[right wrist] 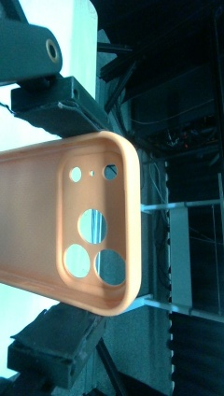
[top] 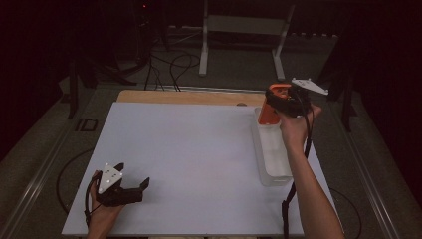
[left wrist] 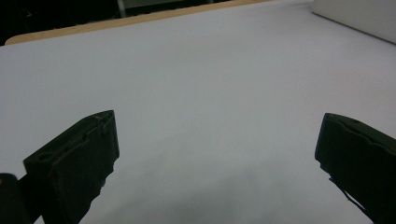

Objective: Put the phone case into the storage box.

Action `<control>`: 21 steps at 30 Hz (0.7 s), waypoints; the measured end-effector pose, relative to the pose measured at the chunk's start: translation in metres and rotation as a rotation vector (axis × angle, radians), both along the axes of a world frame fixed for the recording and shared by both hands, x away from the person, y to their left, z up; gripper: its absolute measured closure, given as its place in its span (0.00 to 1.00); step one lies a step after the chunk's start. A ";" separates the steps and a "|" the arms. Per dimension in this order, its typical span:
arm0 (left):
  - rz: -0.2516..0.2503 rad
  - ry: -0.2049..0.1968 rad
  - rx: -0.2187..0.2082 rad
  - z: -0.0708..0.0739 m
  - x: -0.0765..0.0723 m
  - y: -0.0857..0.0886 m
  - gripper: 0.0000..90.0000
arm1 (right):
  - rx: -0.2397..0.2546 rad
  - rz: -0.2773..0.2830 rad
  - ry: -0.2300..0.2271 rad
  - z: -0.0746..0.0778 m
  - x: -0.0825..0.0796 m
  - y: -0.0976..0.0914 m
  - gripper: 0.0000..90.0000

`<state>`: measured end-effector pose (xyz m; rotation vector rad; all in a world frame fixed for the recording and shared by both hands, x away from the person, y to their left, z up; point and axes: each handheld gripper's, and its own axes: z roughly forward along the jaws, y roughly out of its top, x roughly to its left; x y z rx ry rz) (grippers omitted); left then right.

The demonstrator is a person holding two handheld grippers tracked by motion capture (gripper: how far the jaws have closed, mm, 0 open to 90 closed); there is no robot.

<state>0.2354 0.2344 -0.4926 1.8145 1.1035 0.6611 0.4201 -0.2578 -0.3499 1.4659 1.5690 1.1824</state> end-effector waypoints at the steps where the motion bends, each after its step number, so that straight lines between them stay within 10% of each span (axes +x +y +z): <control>1: 0.000 0.000 -0.001 0.000 0.000 0.000 0.01 | 0.002 -0.001 0.002 -0.001 0.001 -0.001 0.18; 21: -0.004 0.005 0.002 -0.001 0.000 -0.001 0.01 | 0.018 -0.039 0.033 -0.011 0.014 -0.010 0.18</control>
